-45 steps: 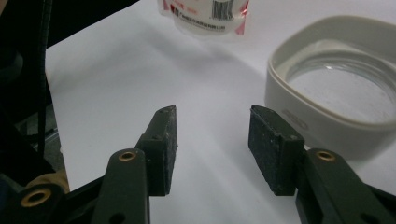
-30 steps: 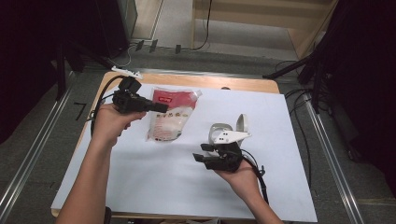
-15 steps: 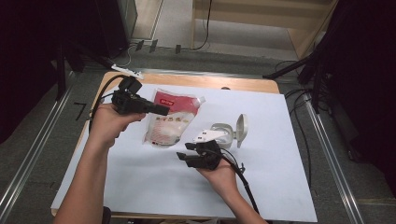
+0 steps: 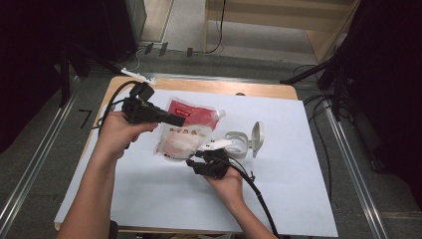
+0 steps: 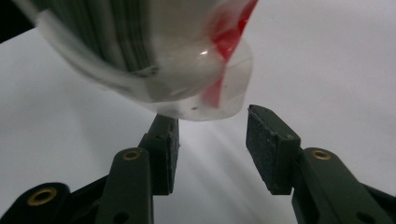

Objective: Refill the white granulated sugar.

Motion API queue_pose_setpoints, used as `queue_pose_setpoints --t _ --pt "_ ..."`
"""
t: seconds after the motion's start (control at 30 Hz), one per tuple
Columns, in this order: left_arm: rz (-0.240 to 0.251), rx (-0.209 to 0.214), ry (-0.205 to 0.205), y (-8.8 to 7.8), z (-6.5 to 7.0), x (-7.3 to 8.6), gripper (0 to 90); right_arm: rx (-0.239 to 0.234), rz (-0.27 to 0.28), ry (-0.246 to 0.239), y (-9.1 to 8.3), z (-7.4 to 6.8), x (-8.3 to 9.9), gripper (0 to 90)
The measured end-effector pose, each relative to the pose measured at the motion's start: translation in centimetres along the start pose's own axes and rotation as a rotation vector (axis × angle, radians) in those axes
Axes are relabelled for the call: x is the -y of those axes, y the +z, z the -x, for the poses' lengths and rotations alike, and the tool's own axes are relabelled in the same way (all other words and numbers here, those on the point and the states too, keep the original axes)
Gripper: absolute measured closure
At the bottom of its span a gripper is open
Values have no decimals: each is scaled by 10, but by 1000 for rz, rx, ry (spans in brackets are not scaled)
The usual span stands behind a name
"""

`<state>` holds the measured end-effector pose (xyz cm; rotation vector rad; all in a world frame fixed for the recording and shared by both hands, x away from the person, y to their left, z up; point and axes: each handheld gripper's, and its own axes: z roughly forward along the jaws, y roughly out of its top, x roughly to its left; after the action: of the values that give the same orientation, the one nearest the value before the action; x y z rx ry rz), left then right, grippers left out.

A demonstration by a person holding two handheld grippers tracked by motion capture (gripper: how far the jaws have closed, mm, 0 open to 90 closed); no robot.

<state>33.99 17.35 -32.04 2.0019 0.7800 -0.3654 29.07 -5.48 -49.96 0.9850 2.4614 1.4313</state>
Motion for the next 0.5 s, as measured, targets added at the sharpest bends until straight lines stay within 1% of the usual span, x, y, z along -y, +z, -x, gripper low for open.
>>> queue_pose_setpoints --t 0.03,0.07,0.1,0.13,0.17,0.2,0.23,0.27,0.3,0.37,0.4,0.47,0.5 --pt "0 22 -8 1 -1 0 900 3 12 -24 0 0 0 548" --pt "0 22 -8 1 -1 0 900 3 12 -24 0 0 0 548" --pt "2 31 -27 2 -2 0 900 6 15 -40 1 -1 0 550" --pt "1 37 -32 3 -4 0 897 -3 38 -94 1 -4 1 583" --pt "1 37 -32 3 -4 0 895 -3 38 -94 1 -4 1 583" --pt "16 40 -50 4 -6 0 895 -18 46 -90 0 -5 1 592" --pt "17 39 -58 5 -6 0 895 -43 48 -76 0 -4 1 602" --pt "17 39 -58 5 -6 0 895 -43 48 -76 0 -4 1 602" --pt "26 17 -49 6 -5 0 894 -77 46 -63 0 -5 2 615" --pt "34 -14 -37 8 -3 -2 895 -91 48 -67 -1 -7 2 621" --pt "34 -14 -37 8 -3 -2 895 -91 48 -67 -1 -7 2 621" --pt "29 -43 -17 9 -2 -3 894 -89 45 -76 -3 -11 1 626" --pt "26 -72 -3 11 0 -3 882 -96 42 -75 -6 -13 1 627"
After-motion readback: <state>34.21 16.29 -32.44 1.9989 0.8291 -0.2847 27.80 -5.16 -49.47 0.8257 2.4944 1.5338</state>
